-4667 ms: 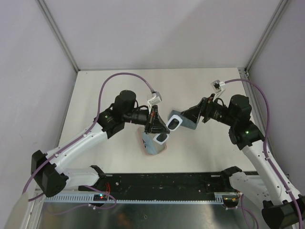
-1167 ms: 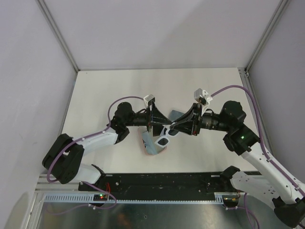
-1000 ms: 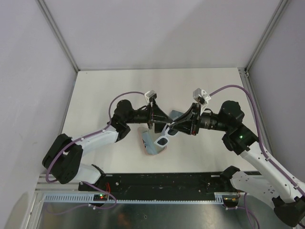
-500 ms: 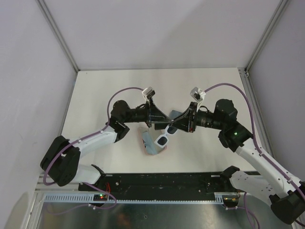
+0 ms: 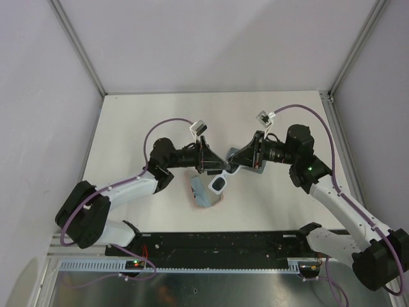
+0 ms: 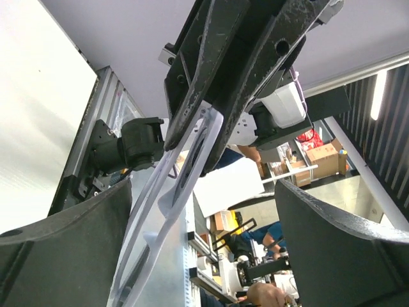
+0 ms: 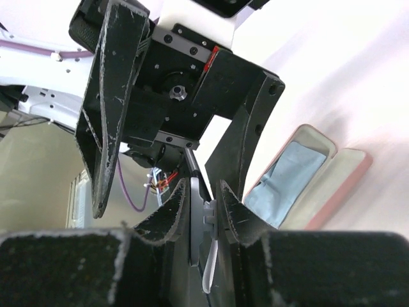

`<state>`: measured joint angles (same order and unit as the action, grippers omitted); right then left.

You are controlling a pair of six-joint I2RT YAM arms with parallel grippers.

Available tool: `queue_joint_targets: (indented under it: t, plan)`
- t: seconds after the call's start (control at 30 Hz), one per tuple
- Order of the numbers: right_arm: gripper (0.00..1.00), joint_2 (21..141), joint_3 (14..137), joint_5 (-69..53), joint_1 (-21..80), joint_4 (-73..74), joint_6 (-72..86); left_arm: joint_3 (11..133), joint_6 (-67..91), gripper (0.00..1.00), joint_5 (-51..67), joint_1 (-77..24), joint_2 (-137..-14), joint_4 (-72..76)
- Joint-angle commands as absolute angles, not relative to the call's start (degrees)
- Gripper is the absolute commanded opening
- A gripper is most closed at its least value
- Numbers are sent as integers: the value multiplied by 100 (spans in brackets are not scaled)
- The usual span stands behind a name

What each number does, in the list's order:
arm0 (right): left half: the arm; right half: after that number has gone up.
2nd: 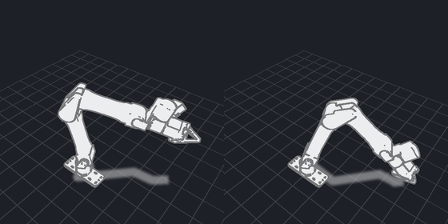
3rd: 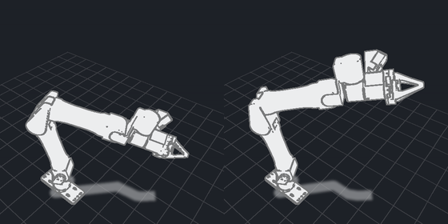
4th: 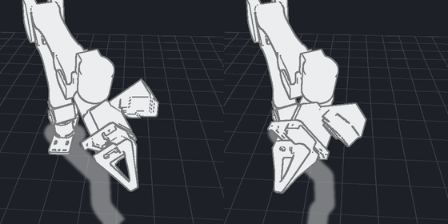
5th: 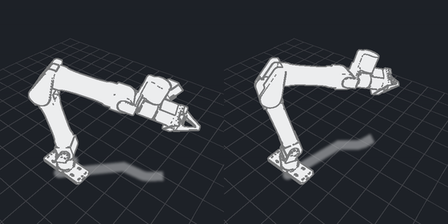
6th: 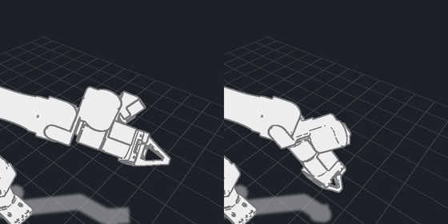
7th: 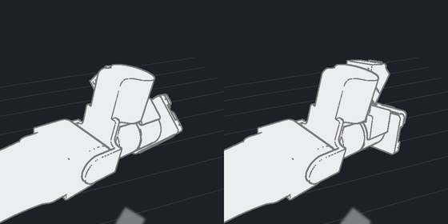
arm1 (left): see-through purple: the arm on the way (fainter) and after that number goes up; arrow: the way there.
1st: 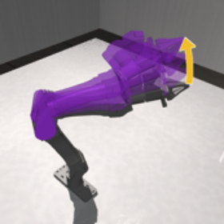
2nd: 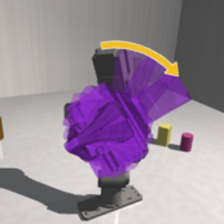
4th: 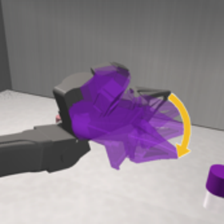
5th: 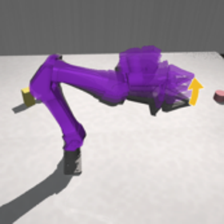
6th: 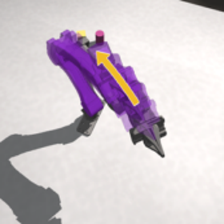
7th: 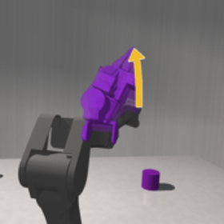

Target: Organize the sunglasses

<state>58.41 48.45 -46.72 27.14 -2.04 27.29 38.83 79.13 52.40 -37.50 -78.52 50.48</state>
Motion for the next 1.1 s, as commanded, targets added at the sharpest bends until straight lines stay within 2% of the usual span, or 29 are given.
queue_joint_targets:
  t: [0.0,0.3,0.43,0.5,0.63,0.73,0.87,1.0,1.03,1.07]
  plan:
    - [0,5909,4853,-4762,2455,-786,2958,3860,7483,93,5630,-3861,-7888,5165]
    - [0,6072,4910,-4882,2401,-848,3026,3907,7118,61,5710,-4003,-8037,4753]
    - [0,6130,4944,-4924,2371,-880,3060,3910,6925,43,5701,-4009,-8020,4535]
    - [0,6177,4965,-4958,2348,-868,3066,3924,6835,43,5708,-4012,-7988,4410]
    - [0,6247,5001,-5024,2300,-849,3068,3976,6589,54,5729,-4011,-7891,4081]
    - [0,6280,5029,-5039,2278,-838,3061,4014,6397,53,5717,-4008,-7830,3836]
    - [0,6319,5041,-5048,2267,-835,3059,4053,6180,44,5679,-4008,-7768,3522]
    - [1,6353,5051,-5062,2259,-803,3038,4141,5929,26,5579,-4007,-7701,3211]
    - [3,6367,5052,-5058,2259,-788,3022,4167,5843,22,5549,-4003,-7678,3104]
    - [9,6378,5053,-5051,2259,-750,2992,4201,5774,19,5504,-4005,-7653,3015]
